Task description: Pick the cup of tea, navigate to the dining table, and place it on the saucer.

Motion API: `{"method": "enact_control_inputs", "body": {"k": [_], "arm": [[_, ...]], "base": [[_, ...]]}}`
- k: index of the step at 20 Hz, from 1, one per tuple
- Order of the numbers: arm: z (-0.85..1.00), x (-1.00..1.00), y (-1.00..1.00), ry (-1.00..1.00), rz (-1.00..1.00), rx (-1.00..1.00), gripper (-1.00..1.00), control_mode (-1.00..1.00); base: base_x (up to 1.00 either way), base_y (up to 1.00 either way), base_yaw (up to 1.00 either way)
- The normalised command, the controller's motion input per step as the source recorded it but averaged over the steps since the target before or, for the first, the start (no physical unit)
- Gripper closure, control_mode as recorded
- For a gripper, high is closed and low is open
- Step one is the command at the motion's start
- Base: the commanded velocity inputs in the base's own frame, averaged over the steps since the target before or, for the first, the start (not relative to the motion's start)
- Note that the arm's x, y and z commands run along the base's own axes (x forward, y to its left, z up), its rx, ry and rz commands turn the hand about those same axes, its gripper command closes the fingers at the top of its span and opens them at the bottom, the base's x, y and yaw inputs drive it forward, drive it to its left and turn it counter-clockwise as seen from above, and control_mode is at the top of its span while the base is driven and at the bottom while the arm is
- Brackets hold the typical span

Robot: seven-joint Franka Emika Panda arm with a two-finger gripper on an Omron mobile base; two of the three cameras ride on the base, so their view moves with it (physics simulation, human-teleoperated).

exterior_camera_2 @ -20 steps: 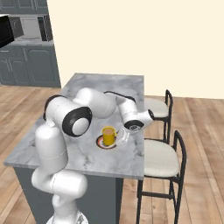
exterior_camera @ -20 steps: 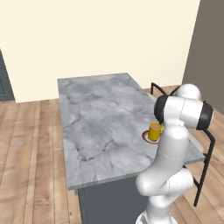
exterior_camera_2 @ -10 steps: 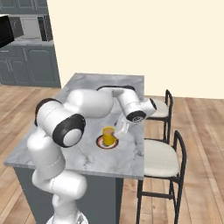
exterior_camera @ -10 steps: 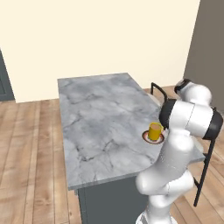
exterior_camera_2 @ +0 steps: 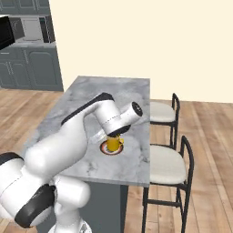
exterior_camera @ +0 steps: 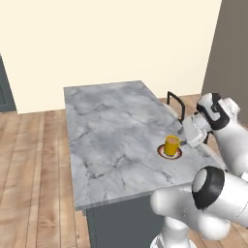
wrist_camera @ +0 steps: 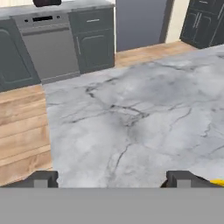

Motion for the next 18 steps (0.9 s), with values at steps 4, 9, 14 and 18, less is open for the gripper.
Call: {"method": "enact_control_inputs", "body": {"k": [4,9,14,18], "arm": [[0.71,-0.86,0.69,0.00,-0.42,-0.23,-1.00,-1.00],[0.81,-0.98,0.43,0.00,-0.39,-0.18,-1.00,-1.00],[0.49,-1.00,0.25,0.00,-0.42,-0.06,-1.00,-1.00],[0.26,-1.00,0.00,-0.02,-0.41,0.00,-1.00,-1.00]], "base": [[0.00,0.00,0.00],[0.00,0.00,0.00],[0.00,0.00,0.00],[0.00,0.00,0.00]]}}
